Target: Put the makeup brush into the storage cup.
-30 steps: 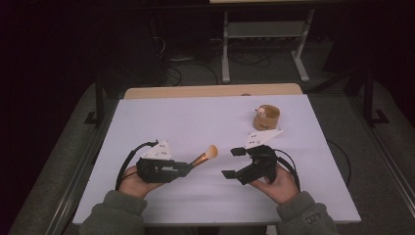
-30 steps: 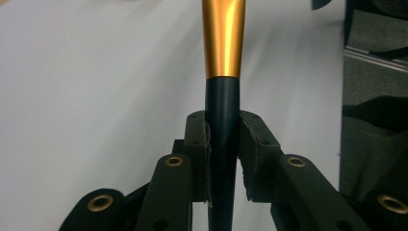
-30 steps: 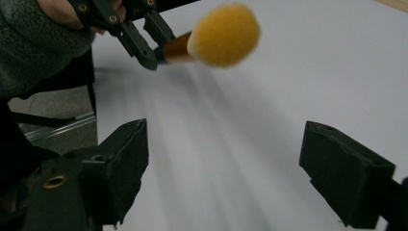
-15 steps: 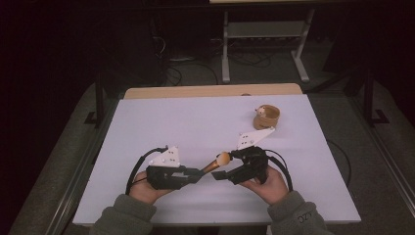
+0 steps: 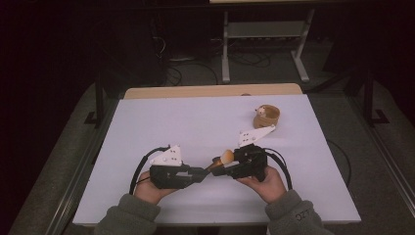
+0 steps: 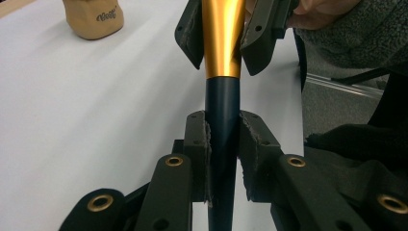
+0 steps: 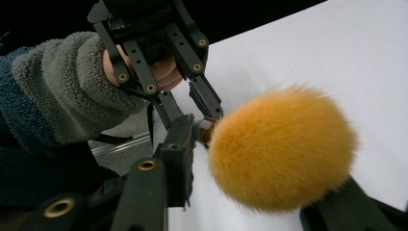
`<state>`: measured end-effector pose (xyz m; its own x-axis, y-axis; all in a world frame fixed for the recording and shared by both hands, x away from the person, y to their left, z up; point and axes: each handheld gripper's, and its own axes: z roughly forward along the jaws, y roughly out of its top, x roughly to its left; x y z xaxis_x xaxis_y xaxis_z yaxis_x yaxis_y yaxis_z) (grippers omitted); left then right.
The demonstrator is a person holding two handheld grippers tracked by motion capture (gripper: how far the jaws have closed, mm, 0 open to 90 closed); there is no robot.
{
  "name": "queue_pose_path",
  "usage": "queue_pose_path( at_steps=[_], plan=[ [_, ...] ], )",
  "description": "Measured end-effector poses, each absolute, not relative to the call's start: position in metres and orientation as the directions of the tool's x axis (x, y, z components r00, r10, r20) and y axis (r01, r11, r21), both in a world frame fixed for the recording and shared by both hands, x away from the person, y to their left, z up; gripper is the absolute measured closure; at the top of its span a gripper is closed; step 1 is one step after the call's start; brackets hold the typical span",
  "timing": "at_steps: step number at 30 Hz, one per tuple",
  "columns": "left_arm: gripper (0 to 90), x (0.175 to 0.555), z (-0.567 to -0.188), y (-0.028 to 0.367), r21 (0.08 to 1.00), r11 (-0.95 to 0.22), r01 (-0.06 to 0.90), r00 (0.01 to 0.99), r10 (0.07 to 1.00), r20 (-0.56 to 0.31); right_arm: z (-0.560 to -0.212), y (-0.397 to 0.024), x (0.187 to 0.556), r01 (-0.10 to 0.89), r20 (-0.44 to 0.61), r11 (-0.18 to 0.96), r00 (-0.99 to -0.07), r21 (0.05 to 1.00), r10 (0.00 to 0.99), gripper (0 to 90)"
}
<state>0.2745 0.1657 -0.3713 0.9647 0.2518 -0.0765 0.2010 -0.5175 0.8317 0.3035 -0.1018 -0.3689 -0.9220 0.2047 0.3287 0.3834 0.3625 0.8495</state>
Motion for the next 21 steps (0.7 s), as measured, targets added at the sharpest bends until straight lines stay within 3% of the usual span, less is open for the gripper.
queue_pose_path(
  at_steps=[6,21],
  plan=[
    [74.9,0.274,-0.3725,0.1633,0.828,-0.525,0.196,0.965,0.253,-0.068,-0.3704,-0.1016,0.3056,0.41,0.366,0.353,-0.911,0.841,0.188,67.4],
    [75.3,0.2726,-0.375,0.1556,0.808,-0.56,0.181,0.967,0.249,-0.043,-0.3724,-0.0993,0.3053,0.429,0.395,0.339,-0.903,0.837,0.17,68.5]
  ],
)
